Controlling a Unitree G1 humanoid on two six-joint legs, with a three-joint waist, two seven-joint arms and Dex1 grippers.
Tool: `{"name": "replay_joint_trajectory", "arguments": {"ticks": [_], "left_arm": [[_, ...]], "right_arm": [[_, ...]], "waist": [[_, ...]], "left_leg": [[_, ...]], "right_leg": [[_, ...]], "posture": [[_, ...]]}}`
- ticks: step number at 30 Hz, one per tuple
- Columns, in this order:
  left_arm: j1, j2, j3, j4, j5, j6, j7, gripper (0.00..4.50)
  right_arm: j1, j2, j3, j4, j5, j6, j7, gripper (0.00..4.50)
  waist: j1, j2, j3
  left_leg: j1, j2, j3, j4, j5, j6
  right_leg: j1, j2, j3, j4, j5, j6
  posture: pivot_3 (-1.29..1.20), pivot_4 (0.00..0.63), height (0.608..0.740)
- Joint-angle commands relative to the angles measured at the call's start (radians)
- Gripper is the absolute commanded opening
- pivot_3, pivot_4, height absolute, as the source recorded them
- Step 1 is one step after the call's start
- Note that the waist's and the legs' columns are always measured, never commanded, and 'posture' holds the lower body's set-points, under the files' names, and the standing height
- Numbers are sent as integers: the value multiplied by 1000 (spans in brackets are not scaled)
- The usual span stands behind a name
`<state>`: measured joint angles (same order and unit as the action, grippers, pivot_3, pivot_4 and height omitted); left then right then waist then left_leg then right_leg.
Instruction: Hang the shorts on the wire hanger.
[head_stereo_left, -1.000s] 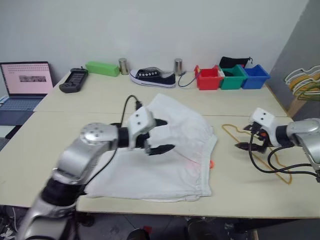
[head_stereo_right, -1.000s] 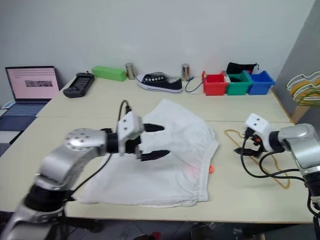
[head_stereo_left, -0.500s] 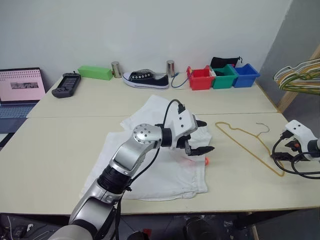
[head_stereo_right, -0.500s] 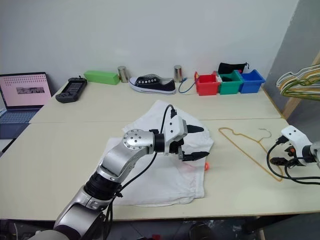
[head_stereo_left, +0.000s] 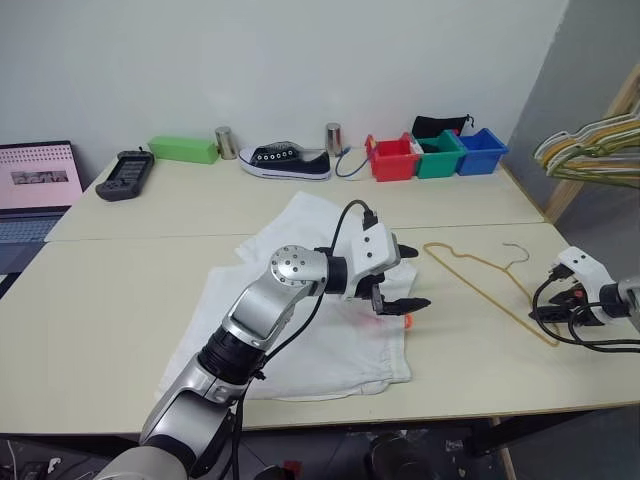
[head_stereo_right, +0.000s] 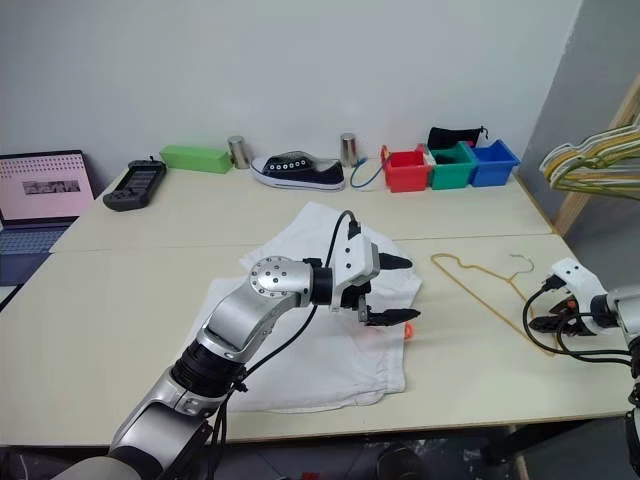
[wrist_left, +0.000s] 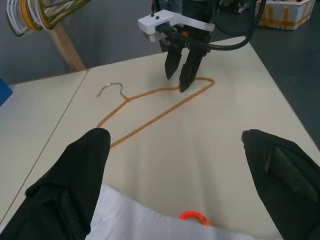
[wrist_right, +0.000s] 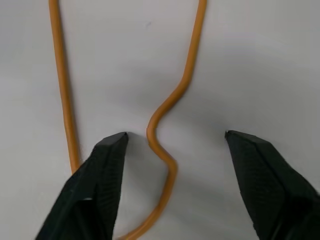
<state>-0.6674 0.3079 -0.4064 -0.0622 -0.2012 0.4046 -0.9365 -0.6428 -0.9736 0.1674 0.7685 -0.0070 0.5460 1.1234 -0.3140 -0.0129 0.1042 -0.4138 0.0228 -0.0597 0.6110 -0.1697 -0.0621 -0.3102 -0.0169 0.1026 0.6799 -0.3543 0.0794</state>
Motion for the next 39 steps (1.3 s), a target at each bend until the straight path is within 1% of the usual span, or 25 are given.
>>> {"name": "replay_joint_trajectory", "arguments": {"ticks": [1,2,3,4,5,8,10,14,16,19,23,25,28,31,32,34,35,39], "left_arm": [[-21,7,23,-19,5,-11,-3,4500],[-21,9,25,-20,5,-10,-3,4500],[-20,12,28,-22,4,-9,-4,4500],[-22,13,30,-22,4,-8,-3,4500],[-23,14,32,-21,3,-7,-3,4500],[-27,16,36,-16,3,-8,0,4500],[-30,13,37,-11,6,-12,3,4500],[-45,3,38,2,7,-16,7,4500],[-49,7,45,10,8,-22,8,4500],[-60,39,93,41,9,-28,21,4500],[-110,90,185,125,-12,-27,22,4500],[-156,132,242,209,-23,-39,4,4500],[-223,197,307,327,-43,-57,-36,4500],[-275,238,356,391,-88,-22,-91,4500],[-288,263,371,400,-119,19,-140,4500],[-294,312,371,406,-149,72,-234,4500],[-294,329,366,407,-156,87,-266,4500],[-290,355,342,432,-129,83,-313,4500]], "right_arm": [[-6,13,25,52,-38,-31,24,2222],[-8,14,27,63,-43,-38,27,1922],[-10,16,28,71,-47,-45,29,1731],[-13,16,31,79,-51,-54,32,1363],[-13,17,34,81,-54,-62,38,1200],[-18,23,29,83,-54,-77,47,376],[-25,29,21,79,-49,-72,53,30],[-23,25,12,70,-57,-135,45,30],[-29,21,6,57,-74,-183,8,30],[-77,11,9,-5,-147,-326,-144,30],[-151,32,1,-87,-216,-411,-301,30],[-164,48,8,-164,-253,-470,-374,30],[-156,87,-7,-272,-256,-526,-429,30],[-162,70,33,-298,-347,-695,-513,30],[-175,64,59,-304,-398,-777,-554,30],[-214,73,97,-305,-473,-902,-628,30],[-236,79,113,-304,-508,-957,-661,30],[-302,120,146,-311,-581,-1072,-734,30]], "waist": [[2,0,0],[3,-1,0],[5,-1,-1],[6,-1,-1],[7,-1,-1],[7,-2,-1],[7,-2,-1],[6,-2,-1],[4,-2,-1],[-3,-1,-1],[-24,2,-1],[-28,1,-1],[-37,1,-1],[-41,2,-1],[-39,2,-1],[-41,2,-1],[-43,2,-1],[-44,2,-1]], "left_leg": [[0,0,0,0,0,0],[1,0,0,0,0,0],[1,0,0,0,0,0],[2,0,0,0,0,0],[3,0,0,0,0,0],[7,0,-1,0,0,0],[7,0,-1,0,0,0],[8,0,-1,0,0,0],[8,0,0,0,0,0],[8,0,1,0,0,0],[8,0,2,0,0,0],[8,0,1,-1,0,0],[8,0,1,-2,0,0],[5,-1,0,-3,0,0],[3,-1,0,-3,0,0],[-2,-5,-3,-2,0,0],[-3,-7,-4,-3,0,0],[-3,-9,-7,-3,0,0]], "right_leg": [[0,0,0,0,0,0],[1,0,0,0,0,0],[1,0,0,0,0,0],[3,0,0,0,0,0],[4,0,0,0,0,0],[8,0,-1,-2,0,0],[9,0,-1,-2,0,0],[9,0,-1,-2,0,0],[9,0,0,-2,0,0],[8,0,1,-2,0,0],[6,-1,2,0,0,0],[7,0,1,0,0,0],[5,0,1,0,0,0],[3,-1,0,0,0,0],[1,-2,-1,1,0,0],[-2,-5,-3,1,0,0],[-4,-7,-3,2,2,-2],[-4,-9,-4,2,2,-2]], "posture": [[-245,36,740],[-244,36,740],[-243,35,740],[-241,35,740],[-241,36,740],[-241,36,740],[-240,34,740],[-241,33,740],[-248,31,740],[-261,29,740],[-268,24,740],[-270,23,740],[-269,19,740],[-271,15,740],[-271,15,740],[-268,14,740],[-268,14,740],[-259,12,740]]}}
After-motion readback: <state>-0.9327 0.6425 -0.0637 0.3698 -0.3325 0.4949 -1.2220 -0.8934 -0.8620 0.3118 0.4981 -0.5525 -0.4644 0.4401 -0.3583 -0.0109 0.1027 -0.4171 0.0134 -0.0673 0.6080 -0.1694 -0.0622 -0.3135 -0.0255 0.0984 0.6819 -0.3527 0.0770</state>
